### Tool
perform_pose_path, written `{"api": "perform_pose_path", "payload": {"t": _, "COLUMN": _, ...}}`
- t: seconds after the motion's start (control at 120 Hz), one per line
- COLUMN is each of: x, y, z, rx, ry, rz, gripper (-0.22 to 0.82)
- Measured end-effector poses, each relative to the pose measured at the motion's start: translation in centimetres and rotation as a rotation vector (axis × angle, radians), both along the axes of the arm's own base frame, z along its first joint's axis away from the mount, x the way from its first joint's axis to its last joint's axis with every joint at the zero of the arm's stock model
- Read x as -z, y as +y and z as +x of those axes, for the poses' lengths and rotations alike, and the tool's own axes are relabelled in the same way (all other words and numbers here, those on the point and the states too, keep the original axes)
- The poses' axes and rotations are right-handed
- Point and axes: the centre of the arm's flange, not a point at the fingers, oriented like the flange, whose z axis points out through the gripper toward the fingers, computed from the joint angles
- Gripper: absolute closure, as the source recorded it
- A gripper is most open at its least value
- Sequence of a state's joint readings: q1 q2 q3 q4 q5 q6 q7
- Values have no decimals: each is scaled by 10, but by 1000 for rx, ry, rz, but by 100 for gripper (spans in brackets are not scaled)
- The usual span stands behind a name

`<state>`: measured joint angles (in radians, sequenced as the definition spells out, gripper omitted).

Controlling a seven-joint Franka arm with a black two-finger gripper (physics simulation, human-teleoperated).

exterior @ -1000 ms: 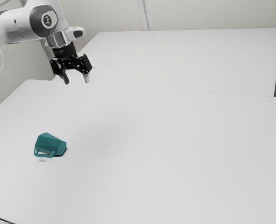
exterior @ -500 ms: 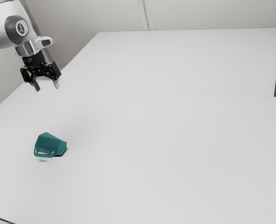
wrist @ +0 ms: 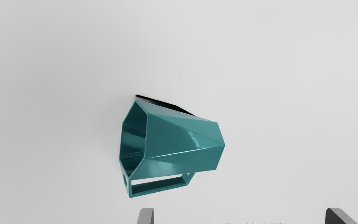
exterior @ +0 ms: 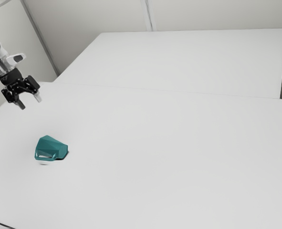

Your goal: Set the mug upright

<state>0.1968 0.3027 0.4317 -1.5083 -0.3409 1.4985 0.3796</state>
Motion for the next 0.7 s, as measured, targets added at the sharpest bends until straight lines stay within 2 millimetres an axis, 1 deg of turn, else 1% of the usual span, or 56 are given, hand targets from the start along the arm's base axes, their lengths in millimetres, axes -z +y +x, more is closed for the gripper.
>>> {"api": "perform_pose_path", "payload": {"t": 0.067, "x": 10, "y": 5, "z": -4, "rx": 0, "ry": -6, "rz": -40, "gripper": 0}}
{"api": "perform_pose_path", "payload": {"t": 0.167, "x": 28, "y": 7, "z": -5, "rx": 16, "ry": -7, "rz": -85, "gripper": 0}}
{"api": "perform_pose_path", "payload": {"t": 0.258, "x": 37, "y": 15, "z": -10, "rx": 23, "ry": -20, "rz": -116, "gripper": 0}}
{"api": "perform_pose_path", "payload": {"t": 0.367, "x": 53, "y": 22, "z": -17, "rx": 34, "ry": -24, "rz": -151, "gripper": 0}}
{"api": "perform_pose_path", "payload": {"t": 0.575, "x": 88, "y": 40, "z": -31, "rx": 39, "ry": -37, "rz": -224, "gripper": 0}}
{"api": "perform_pose_path", "payload": {"t": 0.7, "x": 102, "y": 47, "z": -37, "rx": 50, "ry": -54, "rz": -255, "gripper": 0}}
